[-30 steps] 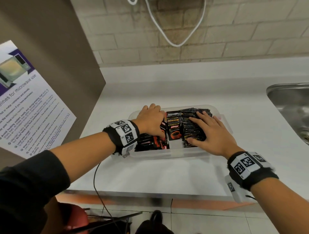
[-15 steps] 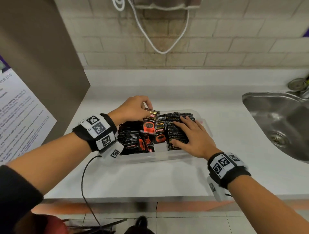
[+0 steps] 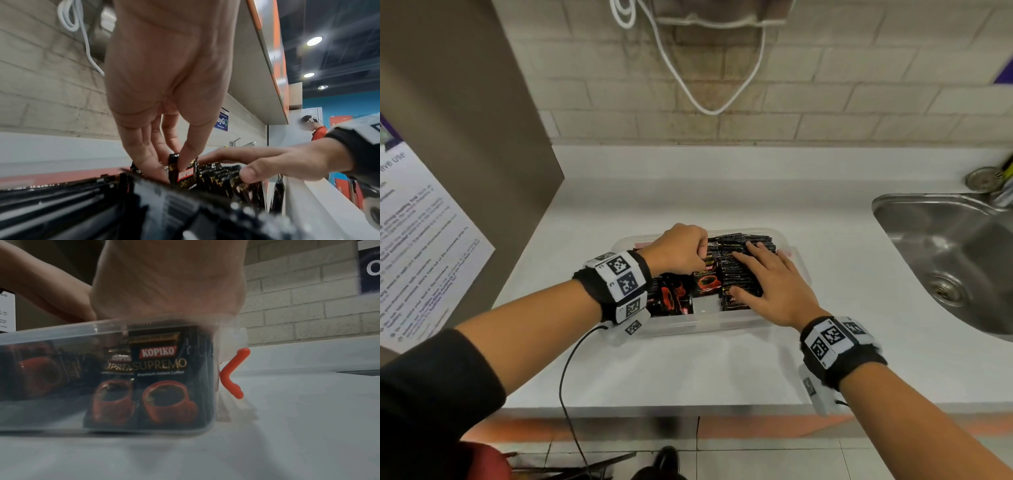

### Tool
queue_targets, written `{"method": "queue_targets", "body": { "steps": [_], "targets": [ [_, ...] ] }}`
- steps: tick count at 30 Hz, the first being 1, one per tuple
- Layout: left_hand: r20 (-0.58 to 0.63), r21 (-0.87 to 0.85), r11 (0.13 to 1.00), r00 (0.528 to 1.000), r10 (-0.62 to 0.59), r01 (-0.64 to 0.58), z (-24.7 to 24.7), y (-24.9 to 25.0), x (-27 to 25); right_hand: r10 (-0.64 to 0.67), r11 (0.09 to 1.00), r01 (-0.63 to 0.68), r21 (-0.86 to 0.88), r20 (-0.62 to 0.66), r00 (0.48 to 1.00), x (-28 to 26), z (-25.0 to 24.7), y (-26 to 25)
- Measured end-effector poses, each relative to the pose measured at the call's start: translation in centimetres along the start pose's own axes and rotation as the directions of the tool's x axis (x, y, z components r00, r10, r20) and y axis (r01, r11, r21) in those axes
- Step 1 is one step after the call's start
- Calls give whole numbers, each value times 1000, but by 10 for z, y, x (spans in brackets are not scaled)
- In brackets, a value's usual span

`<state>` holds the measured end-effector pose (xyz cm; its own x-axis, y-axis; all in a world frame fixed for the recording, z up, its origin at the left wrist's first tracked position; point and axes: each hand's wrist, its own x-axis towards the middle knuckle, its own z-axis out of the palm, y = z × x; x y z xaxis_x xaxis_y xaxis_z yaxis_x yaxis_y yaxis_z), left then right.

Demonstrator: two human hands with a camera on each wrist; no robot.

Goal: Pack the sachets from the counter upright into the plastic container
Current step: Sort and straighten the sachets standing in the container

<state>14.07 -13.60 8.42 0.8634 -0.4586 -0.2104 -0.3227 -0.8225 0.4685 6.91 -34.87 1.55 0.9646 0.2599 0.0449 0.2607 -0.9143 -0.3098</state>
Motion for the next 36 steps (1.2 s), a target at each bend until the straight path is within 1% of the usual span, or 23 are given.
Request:
{"method": "queue_targets", "body": {
  "steps": [3, 6, 8, 12, 14, 15, 16, 17, 19, 21, 22, 23, 24, 25, 26, 27, 28, 29, 32, 34, 36],
  "targets": [
    [7, 60, 998, 1000, -10, 10, 8, 0, 4, 3, 1000, -3, 3, -1, 1000, 0, 0, 0],
    [26, 160, 987, 1000, 16, -20, 17, 2, 6, 1, 1000, -1, 5, -3, 1000, 0, 0, 0],
    [17, 203, 978, 999, 40, -43, 20, 3, 6, -4, 1000, 4, 9, -9, 1000, 0, 1, 0],
    [-17, 206, 977, 998, 53, -48, 14, 1, 6, -20, 999, 20, 27, -16, 1000, 0, 1, 2],
    [-33, 183, 982, 998, 53, -46, 6, -1, 2, -34, 998, 36, 42, -42, 999, 0, 1, 1],
    [-25, 164, 984, 997, 70, -65, 0, -2, -1, -41, 998, 45, 50, -65, 997, -1, 0, 1],
    [8, 139, 985, 995, 100, -100, -6, -4, -5, -50, 997, 56, 58, -97, 994, -1, -1, 0],
    [71, 119, 983, 988, 133, -141, -13, -6, -9, -57, 995, 66, 68, -131, 990, -3, -2, 0],
    [243, 113, 973, 955, 169, -200, -28, -12, -18, -87, 995, 97, 37, -205, 975, -7, -6, -4],
    [407, 162, 963, 903, 135, -217, -39, -18, -28, -161, 987, 154, -47, -287, 944, -8, -13, -16],
    [474, 193, 956, 874, 108, -223, -41, -20, -31, -203, 979, 196, -54, -313, 928, -7, -16, -25],
    [537, 224, 947, 840, 76, -229, -42, -21, -34, -236, 970, 242, -15, -298, 925, -4, -19, -36],
    [591, 255, 936, 806, 49, -243, -41, -21, -36, -256, 959, 276, 58, -230, 939, 0, -21, -49],
    [629, 289, 919, 777, 29, -268, -39, -21, -37, -255, 952, 269, 144, -107, 961, 4, -23, -63],
    [650, 317, 902, 760, 20, -294, -37, -20, -37, -241, 950, 227, 215, 39, 970, 8, -24, -76],
    [659, 336, 889, 752, 15, -312, -34, -19, -37, -205, 952, 155, 262, 174, 963, 13, -26, -87],
    [662, 348, 880, 749, 13, -323, -31, -19, -36, -155, 953, 70, 294, 274, 949, 17, -26, -97],
    [661, 359, 873, 750, 13, -331, -29, -18, -36, -104, 950, -8, 311, 341, 934, 22, -25, -105],
    [650, 376, 860, 760, 22, -346, -23, -18, -35, 9, 950, -155, 270, 474, 880, 33, -20, -116],
    [633, 382, 846, 773, 54, -372, -21, -20, -37, 57, 957, -199, 213, 533, 844, 38, -13, -116],
    [623, 377, 832, 776, 97, -407, -24, -23, -38, 97, 958, -230, 172, 561, 822, 41, -8, -115]
  ]
}}
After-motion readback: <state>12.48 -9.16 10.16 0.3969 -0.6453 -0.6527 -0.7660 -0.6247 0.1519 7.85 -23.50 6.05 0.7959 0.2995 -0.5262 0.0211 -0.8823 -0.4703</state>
